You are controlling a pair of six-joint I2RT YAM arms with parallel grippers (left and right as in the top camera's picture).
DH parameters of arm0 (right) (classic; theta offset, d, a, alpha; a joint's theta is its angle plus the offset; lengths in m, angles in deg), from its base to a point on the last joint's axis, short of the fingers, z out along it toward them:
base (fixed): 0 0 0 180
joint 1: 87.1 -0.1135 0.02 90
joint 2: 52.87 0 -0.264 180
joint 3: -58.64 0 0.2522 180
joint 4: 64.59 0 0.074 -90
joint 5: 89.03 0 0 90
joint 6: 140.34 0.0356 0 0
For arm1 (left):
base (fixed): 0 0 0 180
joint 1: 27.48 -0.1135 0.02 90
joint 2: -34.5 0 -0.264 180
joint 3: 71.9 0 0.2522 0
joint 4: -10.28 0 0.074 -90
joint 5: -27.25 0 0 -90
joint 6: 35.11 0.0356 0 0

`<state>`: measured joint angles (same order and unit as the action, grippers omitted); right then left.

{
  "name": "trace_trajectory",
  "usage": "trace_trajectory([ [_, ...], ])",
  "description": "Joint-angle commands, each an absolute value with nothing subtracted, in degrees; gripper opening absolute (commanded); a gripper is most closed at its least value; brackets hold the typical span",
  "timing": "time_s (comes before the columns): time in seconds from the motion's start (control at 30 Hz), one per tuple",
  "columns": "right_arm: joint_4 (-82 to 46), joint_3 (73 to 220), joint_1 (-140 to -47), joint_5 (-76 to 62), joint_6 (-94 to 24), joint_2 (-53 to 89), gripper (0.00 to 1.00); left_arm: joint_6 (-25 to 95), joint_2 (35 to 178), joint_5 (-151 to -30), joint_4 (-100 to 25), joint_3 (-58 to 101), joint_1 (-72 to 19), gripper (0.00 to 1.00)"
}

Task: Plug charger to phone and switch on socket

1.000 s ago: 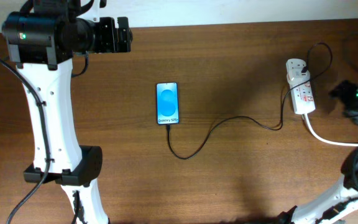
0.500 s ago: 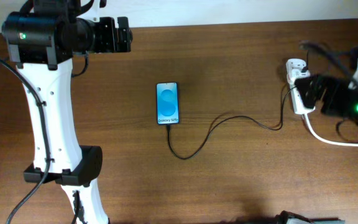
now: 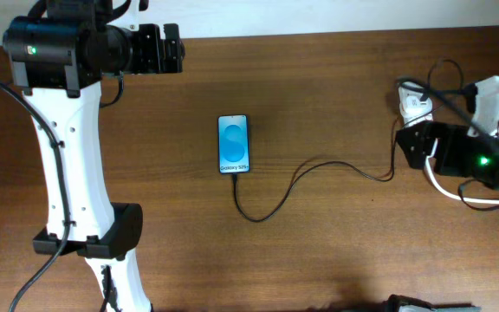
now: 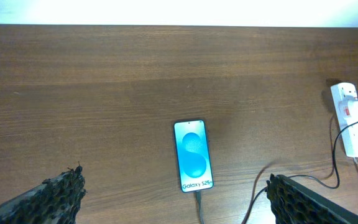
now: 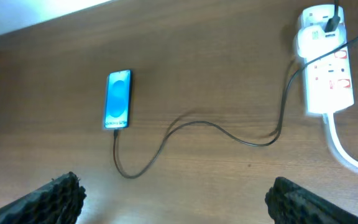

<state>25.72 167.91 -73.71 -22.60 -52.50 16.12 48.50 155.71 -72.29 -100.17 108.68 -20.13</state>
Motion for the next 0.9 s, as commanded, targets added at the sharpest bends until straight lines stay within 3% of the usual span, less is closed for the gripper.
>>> trace_trajectory([
  [0.0,17.72,163.01,-82.46,-12.0,-53.15,7.86,0.98,48.95,155.67,-71.72,-100.19,108.99,-20.48,0.99],
  [0.23,-33.69,108.04,-89.01,-6.12,-53.04,-27.48,0.98,48.95,155.67,-71.72,-100.19,108.99,-20.46,0.99],
  [0.33,-47.3,89.29,-89.01,-7.39,-52.91,-40.57,0.99,48.95,155.67,-71.72,-100.19,108.99,-20.48,0.99],
  [0.5,-53.75,76.22,-89.01,-7.37,-52.93,-50.67,0.98,48.95,155.67,-71.7,-100.19,108.99,-20.48,0.99],
  [0.87,-47.02,72.72,-88.97,-7.34,-52.93,-52.68,0.98,48.95,155.67,-71.72,-100.19,108.99,-20.48,1.0],
])
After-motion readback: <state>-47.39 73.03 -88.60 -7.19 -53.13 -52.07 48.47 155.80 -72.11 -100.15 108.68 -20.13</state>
